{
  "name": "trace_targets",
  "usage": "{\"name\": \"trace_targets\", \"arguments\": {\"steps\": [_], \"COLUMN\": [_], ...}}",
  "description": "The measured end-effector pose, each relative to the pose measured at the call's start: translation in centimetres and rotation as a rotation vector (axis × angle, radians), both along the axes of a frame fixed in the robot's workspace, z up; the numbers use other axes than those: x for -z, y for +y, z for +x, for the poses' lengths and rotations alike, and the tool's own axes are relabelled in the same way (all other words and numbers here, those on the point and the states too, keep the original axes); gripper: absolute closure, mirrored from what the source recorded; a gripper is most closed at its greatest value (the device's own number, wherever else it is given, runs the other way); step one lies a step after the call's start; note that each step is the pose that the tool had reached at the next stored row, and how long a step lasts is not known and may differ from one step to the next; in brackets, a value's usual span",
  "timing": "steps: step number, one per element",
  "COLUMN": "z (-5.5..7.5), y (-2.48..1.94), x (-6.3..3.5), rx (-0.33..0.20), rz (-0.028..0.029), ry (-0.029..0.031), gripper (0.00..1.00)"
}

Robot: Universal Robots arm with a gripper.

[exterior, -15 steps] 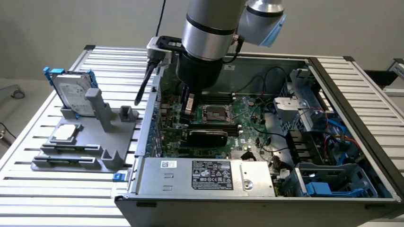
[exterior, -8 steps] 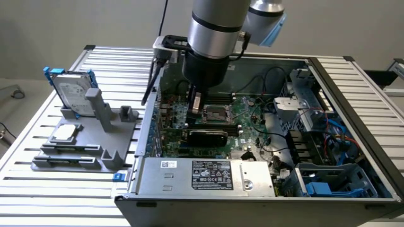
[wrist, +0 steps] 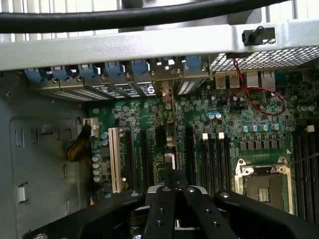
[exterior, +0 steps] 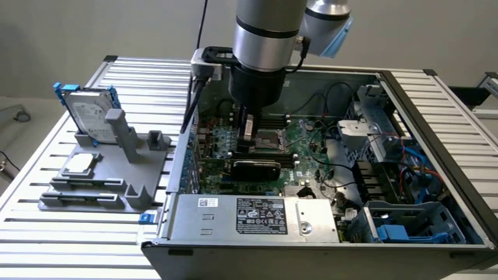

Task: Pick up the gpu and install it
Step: 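Press down on the gpu until it lock into place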

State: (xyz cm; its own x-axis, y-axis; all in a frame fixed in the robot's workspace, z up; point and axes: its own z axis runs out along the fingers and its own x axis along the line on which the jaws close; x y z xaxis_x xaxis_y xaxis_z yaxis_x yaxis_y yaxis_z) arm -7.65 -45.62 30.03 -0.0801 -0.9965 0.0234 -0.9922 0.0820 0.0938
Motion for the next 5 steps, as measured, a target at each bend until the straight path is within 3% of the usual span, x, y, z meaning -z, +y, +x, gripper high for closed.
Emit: {"name": "trace_targets", "arguments": {"steps": [5], "z": [0.0], "y": [0.0], "x": [-0.18], "rx": [0.0], "rz": [-0.0001], "ry": [0.0001], "gripper": [0.89]}}
